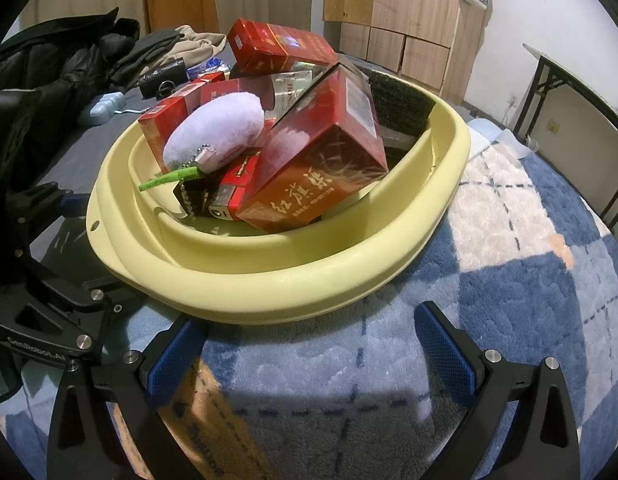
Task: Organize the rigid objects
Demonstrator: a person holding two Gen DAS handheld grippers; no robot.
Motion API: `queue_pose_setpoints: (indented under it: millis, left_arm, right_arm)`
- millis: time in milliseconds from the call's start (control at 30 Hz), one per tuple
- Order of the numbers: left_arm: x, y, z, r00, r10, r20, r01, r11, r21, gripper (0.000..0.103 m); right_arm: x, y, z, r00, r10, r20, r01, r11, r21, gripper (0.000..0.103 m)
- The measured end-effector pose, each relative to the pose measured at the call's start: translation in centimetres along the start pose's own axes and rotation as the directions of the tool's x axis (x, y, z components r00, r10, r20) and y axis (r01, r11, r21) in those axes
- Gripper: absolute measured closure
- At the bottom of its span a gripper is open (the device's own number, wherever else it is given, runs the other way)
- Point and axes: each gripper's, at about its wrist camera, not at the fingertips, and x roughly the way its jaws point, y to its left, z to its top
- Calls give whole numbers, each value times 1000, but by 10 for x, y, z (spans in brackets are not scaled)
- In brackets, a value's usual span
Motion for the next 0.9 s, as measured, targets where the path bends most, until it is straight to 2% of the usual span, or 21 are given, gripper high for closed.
queue_pose_setpoints:
  millis: [900]
  left_arm:
    - [0, 0, 1, 1000, 1, 0, -1, 1000, 0, 0]
  right_arm:
    - [0, 0, 0, 1000, 2, 0, -2, 1000, 1, 0]
